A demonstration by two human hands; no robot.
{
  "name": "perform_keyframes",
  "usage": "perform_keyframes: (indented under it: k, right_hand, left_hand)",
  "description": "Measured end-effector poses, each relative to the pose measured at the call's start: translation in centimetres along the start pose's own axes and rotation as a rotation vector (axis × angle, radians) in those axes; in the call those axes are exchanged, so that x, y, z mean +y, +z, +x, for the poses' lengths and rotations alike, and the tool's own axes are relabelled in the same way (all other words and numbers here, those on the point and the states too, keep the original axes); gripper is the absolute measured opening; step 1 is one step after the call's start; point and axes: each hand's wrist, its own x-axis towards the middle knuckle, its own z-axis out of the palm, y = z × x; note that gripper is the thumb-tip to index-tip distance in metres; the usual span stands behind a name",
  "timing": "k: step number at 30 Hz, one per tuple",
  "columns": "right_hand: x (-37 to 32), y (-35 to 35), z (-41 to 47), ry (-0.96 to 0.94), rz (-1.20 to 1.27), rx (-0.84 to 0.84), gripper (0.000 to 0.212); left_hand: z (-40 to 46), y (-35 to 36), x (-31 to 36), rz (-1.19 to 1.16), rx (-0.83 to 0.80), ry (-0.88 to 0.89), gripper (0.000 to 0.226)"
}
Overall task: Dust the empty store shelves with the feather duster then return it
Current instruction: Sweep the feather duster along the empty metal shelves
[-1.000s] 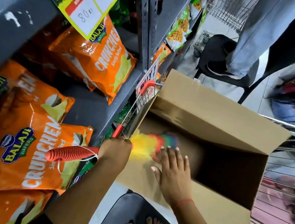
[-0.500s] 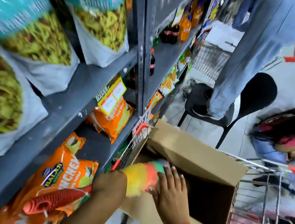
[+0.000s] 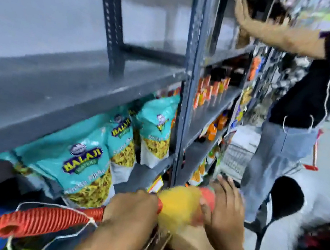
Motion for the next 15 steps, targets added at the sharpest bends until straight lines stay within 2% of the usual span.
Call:
perform_keyframes:
  k: [1,5,7,12,15]
  right_hand:
    - [-0.7,-0.8,1.6,-0.013,0.005,0.083,0.075]
    - [-4.2,-4.3,7.6,-0.132,0.076,0.229,0.077]
    - [-6.0,-5.7,9.8,-0.186,0.133,0.329,0.077]
    - [-10.4,-7.5,14.3,-0.308,0.320,0.514,0.065]
    - [-13.2,-7.0,16.0,-0.388,0.422,0.563,0.054]
  left_hand:
    - [-0.5,-1.4,-0.3,0.036,0.070,0.029,0.032]
    - [-2.6,-7.5,-2.2,0.068,0.384,0.018,0.032]
    - [-3.6,-9.9,-3.0,0.099,0.480,-0.014,0.028]
    - [-4.8,-14.8,-7.1,0.087,0.662,-0.115,0.021]
    - [-4.6,-16.8,-9.8,0.070,0.676,-0.210,0.022]
